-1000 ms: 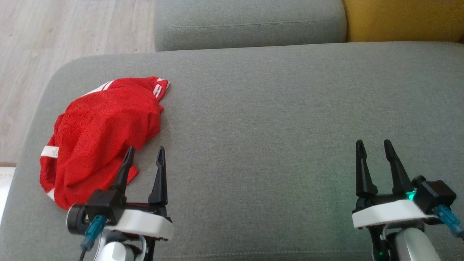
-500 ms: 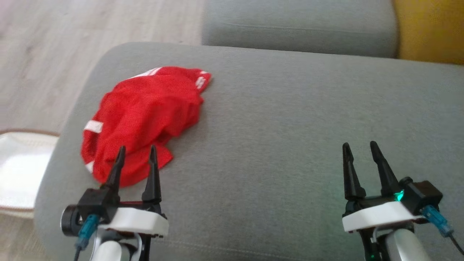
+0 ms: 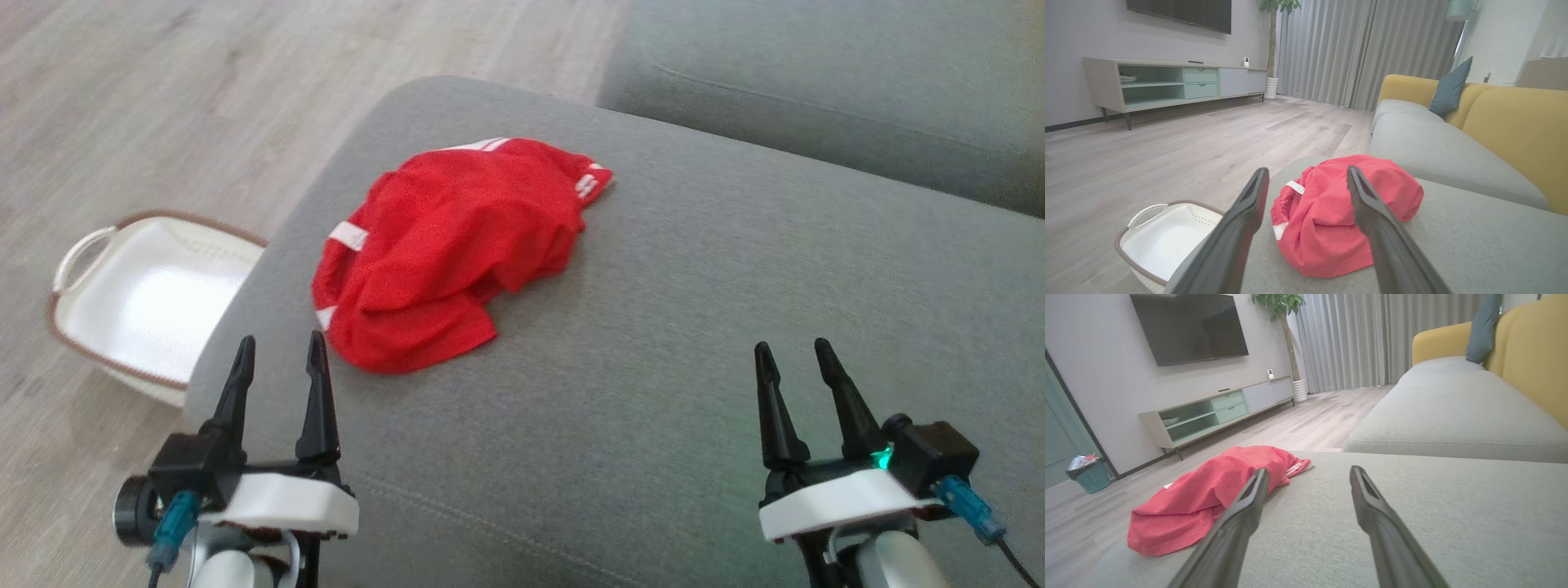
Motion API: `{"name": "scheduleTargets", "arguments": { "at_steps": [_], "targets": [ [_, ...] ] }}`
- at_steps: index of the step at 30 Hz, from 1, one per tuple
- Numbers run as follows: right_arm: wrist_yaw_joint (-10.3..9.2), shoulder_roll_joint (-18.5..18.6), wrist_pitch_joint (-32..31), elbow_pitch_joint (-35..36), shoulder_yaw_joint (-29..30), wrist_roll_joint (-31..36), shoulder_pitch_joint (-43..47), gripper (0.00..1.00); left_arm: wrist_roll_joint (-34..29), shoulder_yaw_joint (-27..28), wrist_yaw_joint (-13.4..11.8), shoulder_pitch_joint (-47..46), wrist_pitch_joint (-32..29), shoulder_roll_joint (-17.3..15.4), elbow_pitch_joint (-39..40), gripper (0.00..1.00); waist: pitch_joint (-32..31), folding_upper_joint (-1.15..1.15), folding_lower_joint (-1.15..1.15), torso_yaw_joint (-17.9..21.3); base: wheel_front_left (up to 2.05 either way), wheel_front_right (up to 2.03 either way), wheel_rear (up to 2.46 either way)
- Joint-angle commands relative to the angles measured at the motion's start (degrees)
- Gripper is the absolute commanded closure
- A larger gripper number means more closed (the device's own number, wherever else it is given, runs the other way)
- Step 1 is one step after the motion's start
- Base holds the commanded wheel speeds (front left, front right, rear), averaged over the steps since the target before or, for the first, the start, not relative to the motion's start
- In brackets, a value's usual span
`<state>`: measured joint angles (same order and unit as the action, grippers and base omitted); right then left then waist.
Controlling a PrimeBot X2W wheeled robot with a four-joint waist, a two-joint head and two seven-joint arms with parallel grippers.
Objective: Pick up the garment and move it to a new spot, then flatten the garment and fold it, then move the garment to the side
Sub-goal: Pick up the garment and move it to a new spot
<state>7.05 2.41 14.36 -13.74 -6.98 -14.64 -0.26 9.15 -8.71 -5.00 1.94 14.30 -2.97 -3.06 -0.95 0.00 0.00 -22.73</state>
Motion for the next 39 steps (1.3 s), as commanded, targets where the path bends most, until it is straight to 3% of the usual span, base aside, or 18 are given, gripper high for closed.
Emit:
{"name": "scheduleTargets", "arguments": {
  "at_steps": [1,8,16,22,26,34,39],
  "targets": [
    [0.44,0.5,0.6,1.5,-1.6,-0.5,-1.4,0.0,-0.6,2.0,0.1,-1.7,0.7,0.1,2.1,0.0,-0.1,0.0,0.0,-2.2,0.0,0.0,0.0],
    [0.44,0.5,0.6,1.2,-2.2,-1.1,-1.3,0.0,-0.6,2.9,0.5,-1.3,0.7,0.1,2.3,0.0,-0.1,0.0,0.0,-3.4,0.0,0.0,0.0],
    [0.44,0.5,0.6,1.3,-2.8,-1.3,-1.7,0.0,0.9,5.8,0.4,-1.2,0.7,0.1,2.6,0.0,0.6,0.0,0.0,-2.0,0.0,0.0,0.0],
    [0.44,0.5,0.6,2.0,-0.7,-0.2,-3.2,0.0,1.3,9.6,1.7,-3.7,0.7,0.1,2.7,0.0,4.0,0.0,0.0,0.6,0.0,0.0,0.0],
    [0.44,0.5,0.6,3.0,2.4,1.1,-4.7,0.0,0.7,12.3,4.3,-7.0,0.7,-0.2,1.3,0.0,7.6,0.0,0.0,2.7,0.0,0.0,0.0],
    [0.44,0.5,0.6,6.2,10.1,3.9,-8.2,0.0,1.5,12.7,10.7,-19.9,0.3,-5.7,-11.3,0.0,15.7,0.0,0.0,6.5,0.0,0.0,0.0],
    [0.44,0.5,0.6,8.1,11.3,5.3,-10.6,0.0,4.8,8.5,12.3,-31.5,-7.1,-11.0,-20.2,0.0,20.6,0.0,0.0,8.7,0.0,0.0,0.0]
  ]
}}
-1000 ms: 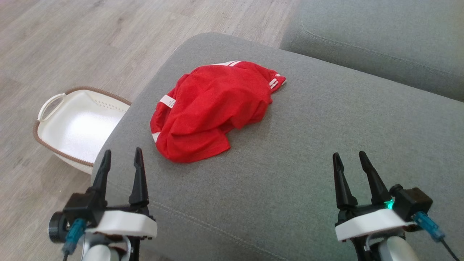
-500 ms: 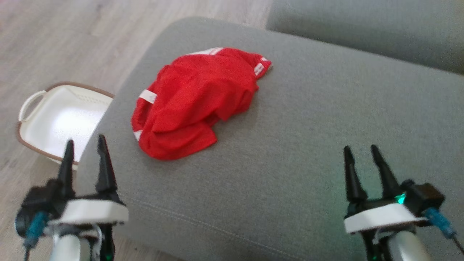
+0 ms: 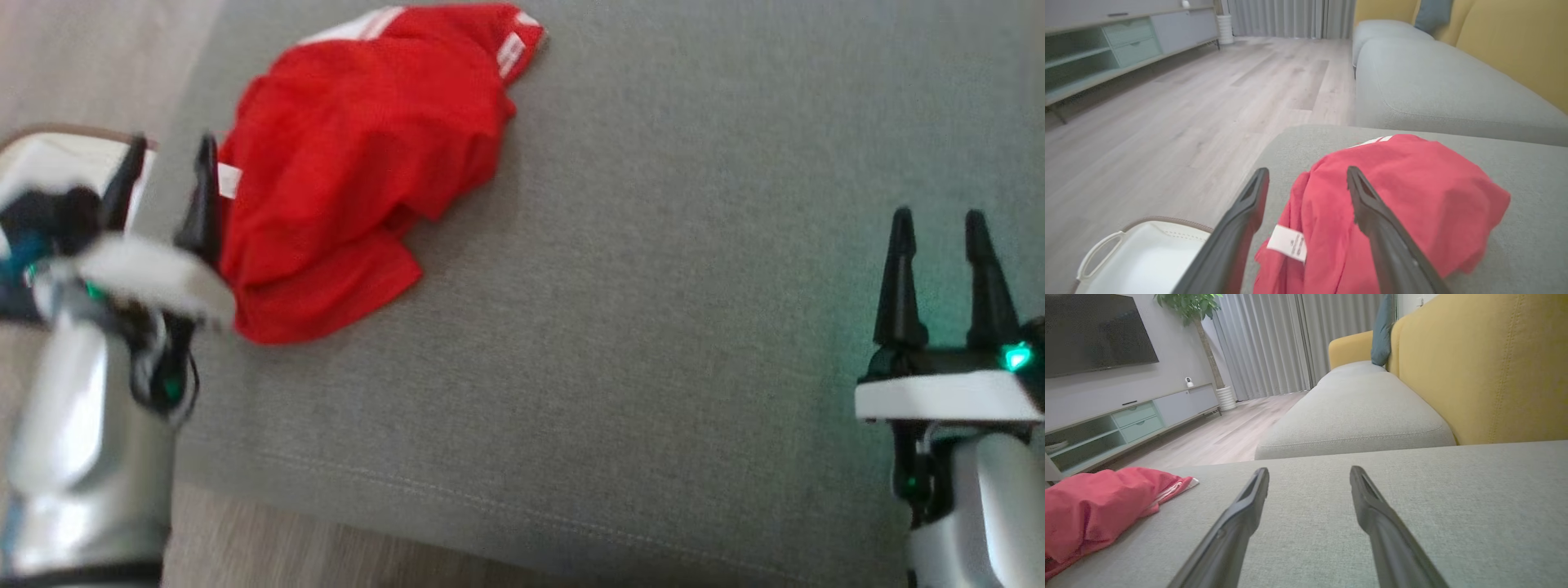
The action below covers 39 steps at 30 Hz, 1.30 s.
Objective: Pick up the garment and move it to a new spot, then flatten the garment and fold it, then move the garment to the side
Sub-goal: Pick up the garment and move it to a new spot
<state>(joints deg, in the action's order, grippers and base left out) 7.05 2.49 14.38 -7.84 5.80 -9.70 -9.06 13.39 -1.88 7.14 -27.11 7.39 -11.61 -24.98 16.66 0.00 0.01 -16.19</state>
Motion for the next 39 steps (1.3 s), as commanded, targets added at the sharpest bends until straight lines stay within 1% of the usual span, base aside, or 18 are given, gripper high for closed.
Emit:
{"name": "scheduleTargets", "arguments": {
  "at_steps": [1,2,4,7,10,13,14,17,18,20,21,22,25,28,35,39],
  "targets": [
    [0.44,0.4,0.6,2.5,-1.3,0.5,-2.3,0.0,2.2,0.7,0.2,-4.7,-2.2,-2.8,0.5,0.0,3.7,0.0,-0.01,2.4,0.0,0.0,0.0],
    [0.44,0.4,0.6,2.7,-1.3,0.6,-2.6,0.0,4.1,-0.9,0.3,-6.8,-4.3,-3.5,-0.4,0.0,4.5,0.0,-0.01,2.8,0.0,0.0,0.0],
    [0.44,0.4,0.6,3.2,-1.5,0.7,-3.4,0.0,7.6,-5.3,0.3,-10.6,-8.1,-6.2,-1.9,0.0,6.1,0.0,-0.01,3.5,0.0,0.0,0.0],
    [0.44,0.4,0.6,3.7,-2.0,0.7,-4.3,0.0,13.2,-11.0,0.3,-14.8,-13.7,-9.3,-3.6,0.0,8.0,0.0,-0.01,4.5,0.0,0.0,0.0],
    [0.44,0.4,0.6,4.1,-2.5,0.6,-4.9,0.0,18.5,-15.6,0.3,-18.3,-17.7,-12.3,-5.5,0.0,9.7,0.0,-0.01,5.4,0.0,0.0,0.0],
    [0.44,0.4,0.6,4.4,-2.7,0.6,-5.4,0.0,22.2,-19.4,0.3,-21.0,-20.3,-14.5,-7.4,0.0,10.8,0.0,-0.01,6.2,0.0,0.0,0.0],
    [0.44,0.4,0.6,4.6,-2.8,0.5,-5.7,0.0,24.3,-21.5,0.3,-22.4,-21.4,-15.7,-8.7,0.0,11.4,0.0,-0.01,6.6,0.0,0.0,0.0],
    [0.44,0.4,0.6,4.7,-2.9,0.3,-6.0,0.0,26.3,-24.4,0.3,-24.0,-21.8,-16.9,-10.6,0.0,12.0,0.0,-0.01,7.2,0.0,0.0,0.0],
    [0.44,0.4,0.6,4.7,-2.9,0.3,-6.0,0.0,26.3,-24.4,0.3,-24.0,-21.8,-16.9,-10.6,0.0,12.0,0.0,-0.01,7.2,0.0,0.0,0.0],
    [0.44,0.4,0.6,4.8,-3.0,0.3,-6.1,0.0,27.6,-26.4,0.3,-24.7,-21.8,-17.4,-11.7,0.0,12.3,0.0,-0.01,7.4,0.0,0.0,0.0],
    [0.44,0.4,0.6,4.9,-3.0,0.3,-6.2,0.0,28.3,-27.3,0.3,-25.0,-21.8,-17.6,-12.2,0.44,12.4,0.0,-0.01,7.5,0.0,0.0,0.0],
    [0.44,0.4,0.6,4.9,-3.0,0.3,-6.3,0.0,28.8,-28.0,0.3,-25.3,-21.7,-17.8,-12.8,1.0,12.5,0.0,-0.01,7.6,0.0,0.0,0.0],
    [0.44,0.4,0.6,4.8,-3.0,0.2,-6.5,0.0,30.4,-29.8,0.3,-26.0,-20.8,-18.1,-14.2,1.0,12.6,0.0,-0.01,7.7,0.0,0.0,0.0],
    [0.44,0.4,0.6,4.7,-3.0,0.0,-6.7,0.0,31.3,-30.7,0.3,-26.8,-18.1,-18.5,-15.4,1.0,12.3,0.0,-0.01,7.7,0.0,0.0,0.0],
    [0.44,0.4,0.6,3.6,-3.6,-0.8,-6.3,0.0,30.9,-29.5,0.3,-29.7,-7.7,-19.5,-17.5,1.0,9.1,0.0,-0.01,7.4,0.0,0.0,0.0],
    [0.44,0.4,0.6,2.9,-3.8,-1.6,-5.5,0.0,30.0,-28.4,-0.9,-30.6,-3.1,-20.3,-16.8,1.0,6.0,0.0,-0.01,7.2,0.0,0.0,0.0]
  ]
}}
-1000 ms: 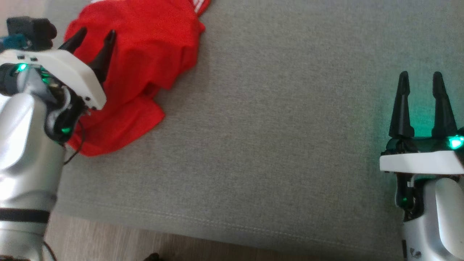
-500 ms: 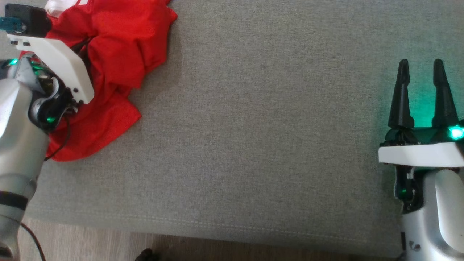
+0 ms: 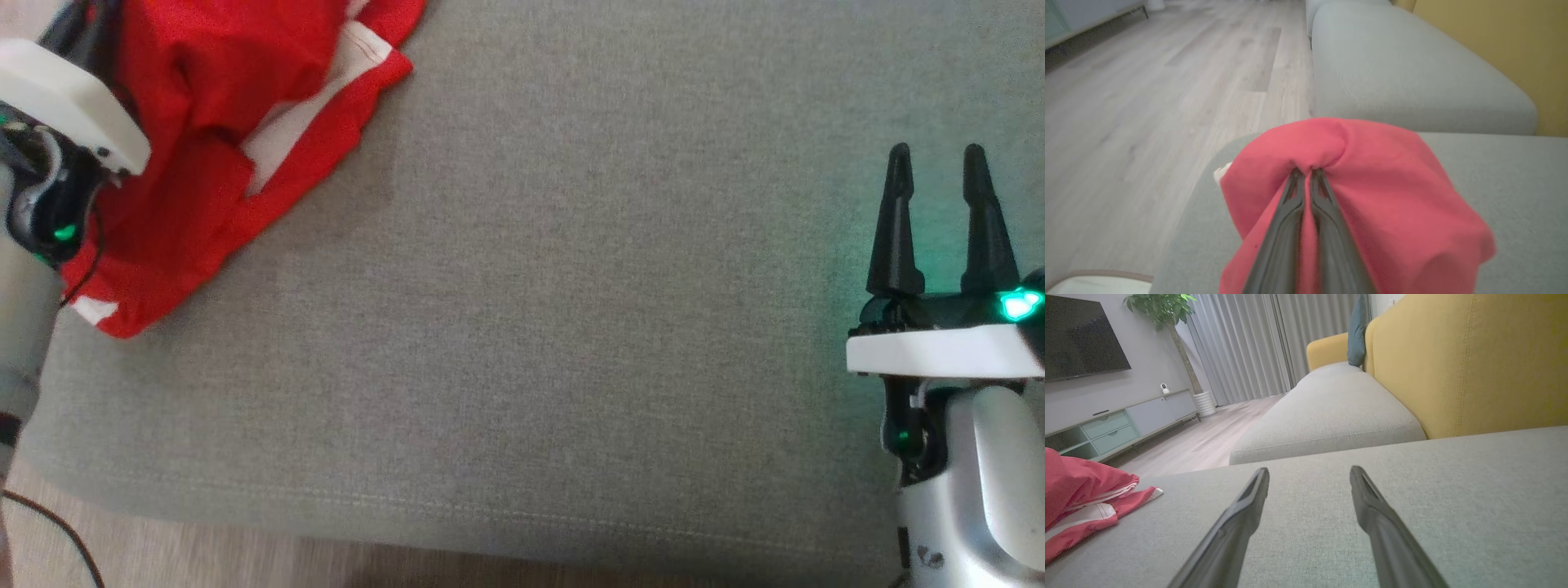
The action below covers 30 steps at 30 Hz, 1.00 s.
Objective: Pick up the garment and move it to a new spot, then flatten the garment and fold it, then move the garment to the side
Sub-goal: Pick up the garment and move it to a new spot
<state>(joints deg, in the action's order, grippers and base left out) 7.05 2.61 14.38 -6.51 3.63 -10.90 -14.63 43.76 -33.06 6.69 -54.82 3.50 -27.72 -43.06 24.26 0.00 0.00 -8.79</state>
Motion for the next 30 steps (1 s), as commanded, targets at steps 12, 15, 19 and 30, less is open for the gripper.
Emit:
{"name": "scheduleTargets", "arguments": {
  "at_steps": [12,15,19,30],
  "targets": [
    [0.44,0.3,0.6,-0.5,-3.2,-3.4,3.4,0.0,-2.2,5.6,-7.2,-1.8,7.9,-6.5,14.4,1.0,-11.0,0.0,0.0,-0.2,0.0,0.0,0.0],
    [0.44,0.3,0.6,-0.6,-3.4,-4.2,4.0,0.0,-2.3,5.7,-8.6,-0.4,7.7,-6.8,19.8,1.0,-12.5,0.0,0.0,0.5,0.0,0.0,0.0],
    [0.44,0.3,0.6,-0.5,-3.6,-5.0,4.3,0.0,-2.3,4.7,-10.7,1.7,5.4,-6.6,26.8,1.0,-14.1,0.0,0.0,2.1,0.0,0.0,0.0],
    [0.44,0.3,0.6,1.7,-4.4,-5.8,3.9,0.0,-1.8,0.4,-15.6,8.6,1.4,-2.6,39.9,1.0,-14.7,0.0,0.0,11.4,0.0,0.0,0.0]
  ]
}}
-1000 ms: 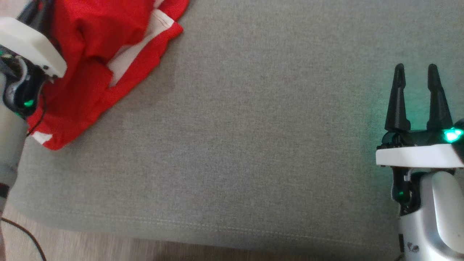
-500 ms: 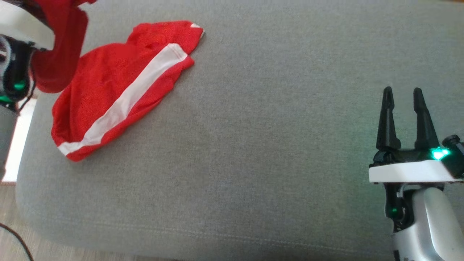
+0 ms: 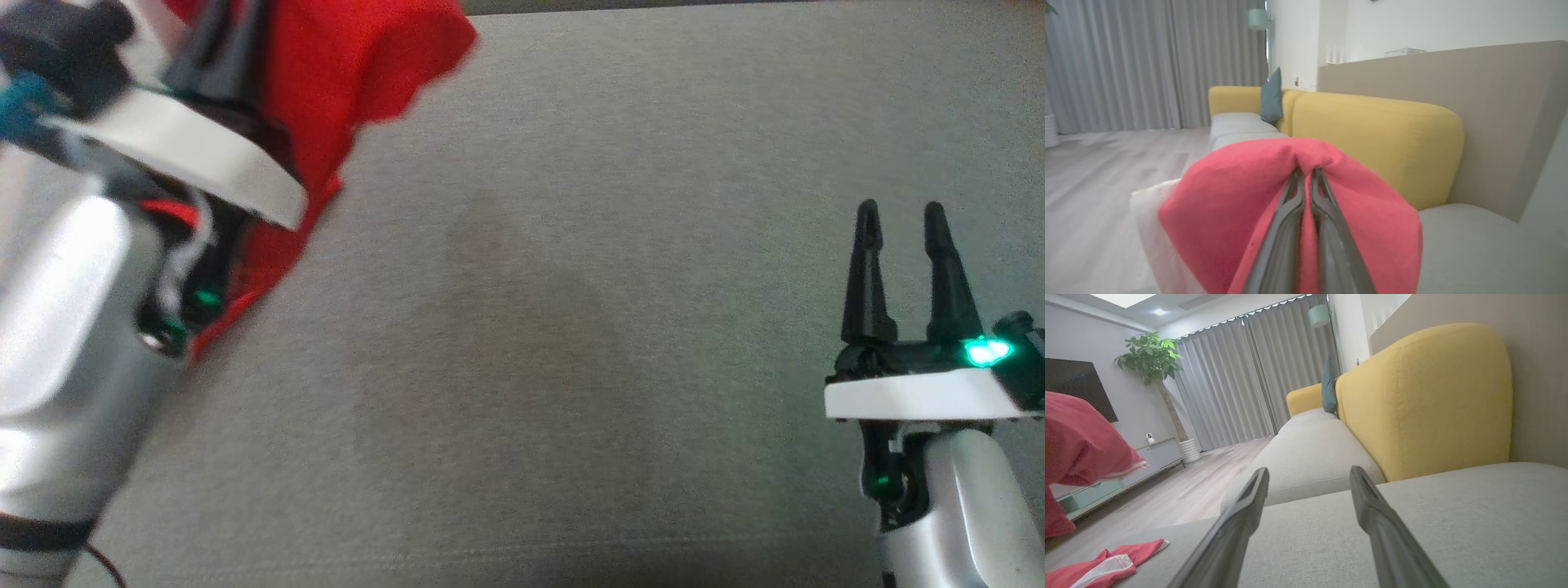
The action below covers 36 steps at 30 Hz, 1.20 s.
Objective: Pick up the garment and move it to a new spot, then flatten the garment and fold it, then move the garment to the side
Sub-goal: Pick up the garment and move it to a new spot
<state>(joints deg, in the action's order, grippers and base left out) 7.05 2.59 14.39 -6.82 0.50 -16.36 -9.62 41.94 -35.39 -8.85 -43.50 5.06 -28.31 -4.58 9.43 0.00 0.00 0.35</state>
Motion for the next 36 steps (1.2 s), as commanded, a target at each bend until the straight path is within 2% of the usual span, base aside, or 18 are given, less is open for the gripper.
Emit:
{"name": "scheduleTargets", "arguments": {
  "at_steps": [1,9,15,16,17,20,24,31,36],
  "targets": [
    [0.44,0.3,0.6,2.5,-1.6,-0.3,-1.2,0.0,0.1,2.2,-0.4,-2.1,-0.3,-1.4,2.0,1.0,0.4,0.0,0.0,3.6,0.0,0.0,0.0],
    [0.44,0.3,0.6,6.5,-2.9,-1.7,-2.0,0.0,-0.8,-2.0,-1.6,0.2,0.5,3.7,-0.1,1.0,4.3,0.0,0.0,14.5,0.0,0.0,0.0],
    [0.44,0.3,0.6,7.8,-1.9,-3.1,-2.2,0.0,-1.1,-3.6,-1.8,-1.1,3.5,9.3,-6.5,0.99,6.6,0.0,0.0,19.8,0.0,0.0,0.0],
    [0.44,0.3,0.6,7.9,-1.9,-3.3,-2.2,0.0,-1.4,-3.9,-1.8,-1.3,3.9,10.0,-8.0,0.24,6.8,0.0,0.0,20.4,0.0,0.0,0.0],
    [0.44,0.3,0.6,8.0,-1.9,-3.5,-2.1,0.0,-1.5,-4.2,-1.7,-1.6,4.4,10.7,-9.5,0.0,6.9,0.0,0.0,20.8,0.0,0.0,0.0],
    [0.44,0.3,0.6,8.2,-1.6,-3.8,-1.9,0.0,-2.2,-4.5,-1.3,-2.3,6.2,11.7,-13.2,0.0,7.0,0.0,0.0,21.1,0.0,0.0,0.0],
    [0.44,0.3,0.6,8.2,-0.5,-3.7,-1.4,0.0,-1.8,-2.9,-0.7,-2.0,8.1,11.6,-16.1,0.0,6.8,0.0,0.0,18.7,0.0,0.0,0.0],
    [0.44,0.3,0.6,7.5,0.5,-0.6,-1.0,0.0,-2.6,1.5,-0.2,2.8,9.8,9.1,-16.7,0.0,4.8,0.0,0.0,10.1,0.0,0.0,0.0],
    [0.44,0.3,0.6,6.3,1.5,2.0,-0.3,0.0,-6.8,5.9,0.4,9.7,9.9,8.3,-12.1,0.0,1.9,0.0,0.0,2.9,0.0,0.0,0.0]
  ]
}}
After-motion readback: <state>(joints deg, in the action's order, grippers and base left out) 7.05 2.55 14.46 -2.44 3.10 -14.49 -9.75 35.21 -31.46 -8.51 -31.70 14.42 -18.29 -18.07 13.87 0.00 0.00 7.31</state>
